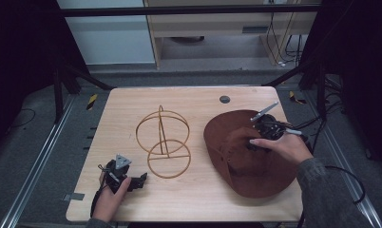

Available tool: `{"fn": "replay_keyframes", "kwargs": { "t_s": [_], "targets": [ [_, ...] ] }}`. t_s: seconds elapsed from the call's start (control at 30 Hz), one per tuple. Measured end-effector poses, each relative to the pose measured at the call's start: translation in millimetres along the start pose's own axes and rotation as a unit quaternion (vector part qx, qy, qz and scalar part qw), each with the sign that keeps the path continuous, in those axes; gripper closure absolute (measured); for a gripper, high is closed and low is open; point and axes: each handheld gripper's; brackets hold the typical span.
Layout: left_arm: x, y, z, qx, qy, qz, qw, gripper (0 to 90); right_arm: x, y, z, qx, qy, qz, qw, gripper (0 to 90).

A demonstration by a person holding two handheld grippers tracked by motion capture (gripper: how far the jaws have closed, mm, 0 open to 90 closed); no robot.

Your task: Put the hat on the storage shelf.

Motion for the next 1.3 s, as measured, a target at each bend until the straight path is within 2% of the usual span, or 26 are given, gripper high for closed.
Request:
{"fn": "replay_keyframes", "kwargs": {
  "t_s": [0.1,0.17,0.23,0.27,0.3,0.4,0.43,0.5,0.53,0.57,0.67,0.77,0.87,0.9,1.17,1.3],
  "targets": [
    [0.0,0.0,0.0,0.000,0.000,0.000,1.0000,0.0,8.0,1.4,-2.8,0.008,-0.009,0.002,0.9999,32.2],
    [0.0,0.0,0.0,0.000,0.000,0.000,1.0000,0.0,9.5,2.0,-3.4,0.011,-0.012,0.003,0.9999,34.1],
    [0.0,0.0,0.0,0.000,0.000,0.000,1.0000,0.0,12.6,4.3,-4.8,0.019,-0.016,0.000,0.9997,42.5],
    [0.0,0.0,0.0,0.000,0.000,0.000,1.0000,0.0,12.6,4.3,-4.8,0.019,-0.016,0.000,0.9997,42.5],
    [0.0,0.0,0.0,0.000,0.000,0.000,1.0000,0.0,13.4,5.6,-5.3,0.021,-0.023,-0.002,0.9995,48.4],
    [0.0,0.0,0.0,0.000,0.000,0.000,1.0000,0.0,13.9,6.2,-6.2,0.020,-0.025,-0.002,0.9995,58.6],
    [0.0,0.0,0.0,0.000,0.000,0.000,1.0000,0.0,13.9,6.2,-6.2,0.020,-0.025,-0.002,0.9995,58.6],
    [0.1,0.0,0.0,0.000,0.000,-0.001,1.0000,0.0,14.3,7.4,-6.9,0.023,-0.030,-0.001,0.9993,66.9],
    [0.1,0.0,0.0,0.000,0.000,-0.001,1.0000,0.0,14.3,7.4,-6.9,0.023,-0.030,-0.001,0.9993,66.9],
    [0.0,0.0,-0.1,0.000,0.000,0.000,1.0000,0.0,14.5,8.2,-7.0,0.025,-0.033,0.001,0.9991,73.4],
    [0.0,0.0,0.0,0.000,0.000,0.000,1.0000,0.0,14.4,9.3,-8.3,0.022,-0.040,-0.001,0.9990,78.6],
    [0.0,0.0,0.0,0.000,0.000,0.000,1.0000,0.0,12.5,12.1,-10.5,0.032,-0.053,-0.012,0.9980,86.1],
    [0.0,0.0,0.0,0.000,0.000,0.000,1.0000,0.0,10.0,13.8,-11.8,0.036,-0.056,-0.018,0.9976,87.8],
    [0.0,0.0,0.0,0.000,0.000,0.000,1.0000,0.0,6.7,15.2,-13.4,0.039,-0.057,-0.029,0.9972,88.5],
    [0.0,0.0,0.0,0.000,0.000,0.000,1.0000,0.0,-5.4,18.3,-12.8,0.035,-0.059,-0.059,0.9959,88.9],
    [0.0,0.0,0.0,0.000,0.000,0.000,1.0000,0.0,-22.0,17.1,-12.9,0.031,-0.058,-0.085,0.9943,89.0]
  ]
}}
Point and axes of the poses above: each handheld gripper's, and its own axes: x roughly forward along the jaws, y roughly out of its underside, z roughly to its left, and after that the axes turned 3 degrees about -x, right-handed
